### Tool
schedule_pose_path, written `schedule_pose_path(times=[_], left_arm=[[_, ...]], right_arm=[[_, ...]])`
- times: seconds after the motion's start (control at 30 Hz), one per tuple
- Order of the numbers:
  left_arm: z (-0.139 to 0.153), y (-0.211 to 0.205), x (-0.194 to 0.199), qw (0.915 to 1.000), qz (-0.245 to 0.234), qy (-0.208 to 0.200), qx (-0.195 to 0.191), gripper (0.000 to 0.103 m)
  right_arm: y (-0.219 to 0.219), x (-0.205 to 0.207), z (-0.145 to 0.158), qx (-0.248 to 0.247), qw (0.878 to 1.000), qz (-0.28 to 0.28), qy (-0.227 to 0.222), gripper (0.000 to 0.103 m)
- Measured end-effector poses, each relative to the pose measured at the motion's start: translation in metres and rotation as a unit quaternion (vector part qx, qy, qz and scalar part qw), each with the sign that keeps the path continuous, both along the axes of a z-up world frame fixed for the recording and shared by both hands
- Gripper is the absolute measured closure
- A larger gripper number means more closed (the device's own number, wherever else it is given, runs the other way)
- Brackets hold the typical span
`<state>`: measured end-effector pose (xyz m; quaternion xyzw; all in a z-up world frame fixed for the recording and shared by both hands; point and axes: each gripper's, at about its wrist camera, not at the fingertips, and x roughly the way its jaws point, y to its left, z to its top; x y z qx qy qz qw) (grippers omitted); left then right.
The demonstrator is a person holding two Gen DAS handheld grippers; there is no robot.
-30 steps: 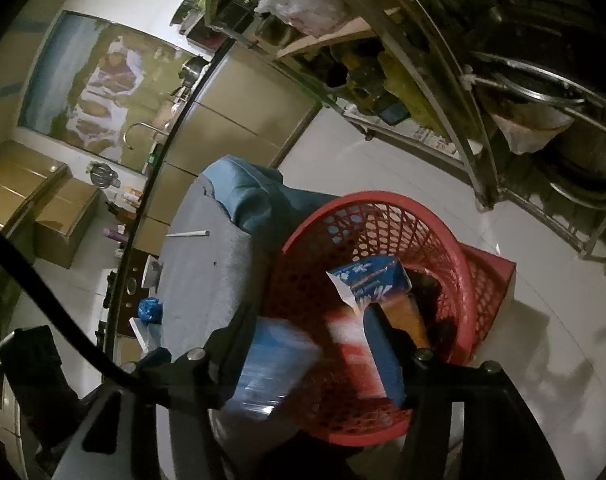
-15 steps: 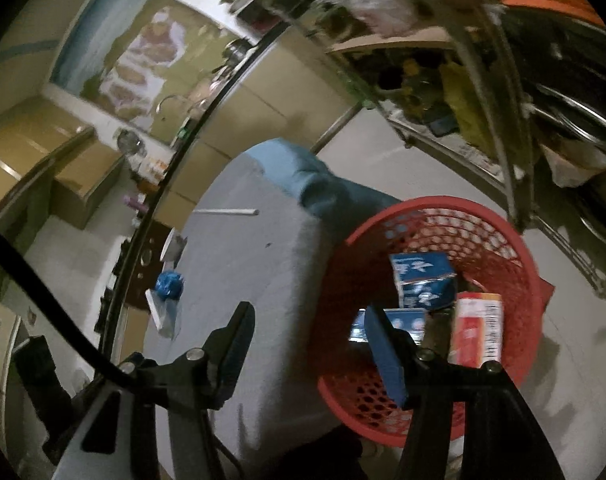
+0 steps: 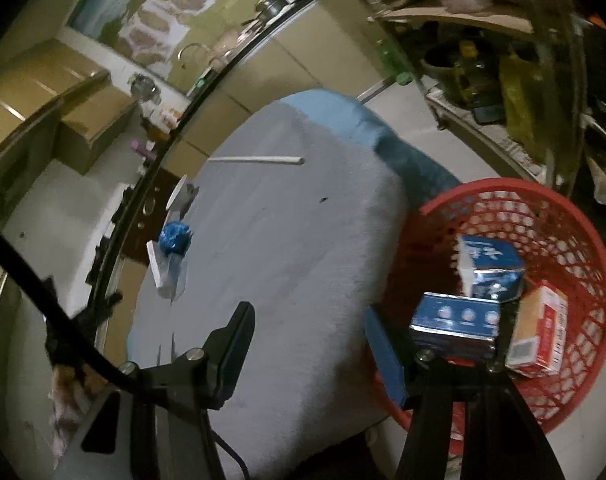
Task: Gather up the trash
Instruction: 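Grasp the thin white box with left while right grasps the clear plastic tray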
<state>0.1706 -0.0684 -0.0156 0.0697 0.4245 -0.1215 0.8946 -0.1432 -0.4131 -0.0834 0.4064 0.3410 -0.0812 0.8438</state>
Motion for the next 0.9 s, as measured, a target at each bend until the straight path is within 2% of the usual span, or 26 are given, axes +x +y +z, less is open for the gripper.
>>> schedule_pose_path(times=[0.1,0.27,0.4,0.43,0.5,0.57,0.7,0.77,0.9], left_arm=[[-0.004,-0.014,0.027,1.0,0.001,0.002,-0.009,0.035],[-0.023,-0.038,0.065,0.9996,-0.009,0.026,0.001,0.035],[-0.041,-0.037,0.088,0.9995,-0.002,0.032,0.0,0.036],[-0.045,-0.033,0.091,0.9993,-0.001,0.036,-0.008,0.041],[-0.052,-0.025,0.096,0.9983,-0.005,0.054,-0.021,0.084],[-0.058,-0.014,0.099,0.9971,-0.006,0.066,-0.035,0.087],[-0.051,0.013,0.084,0.9947,-0.024,0.064,-0.077,0.088],[-0.045,0.035,0.069,0.9922,-0.028,0.066,-0.101,0.088],[-0.037,0.074,0.036,0.9912,-0.019,0.059,-0.117,0.088]], right_arm=[[0.007,0.012,0.001,-0.008,1.0,0.011,0.004,0.042],[0.011,0.023,0.0,-0.016,1.0,0.021,0.006,0.042],[0.019,0.04,0.004,-0.034,0.999,0.038,0.008,0.042],[0.02,0.044,0.006,-0.039,0.998,0.042,0.006,0.042],[0.029,0.059,0.011,-0.055,0.997,0.057,0.001,0.042],[0.04,0.078,0.016,-0.066,0.995,0.078,-0.003,0.042],[0.072,0.129,0.027,-0.083,0.988,0.126,-0.012,0.042],[0.09,0.155,0.032,-0.089,0.985,0.144,-0.014,0.042],[0.132,0.216,0.039,-0.087,0.979,0.184,-0.013,0.042]])
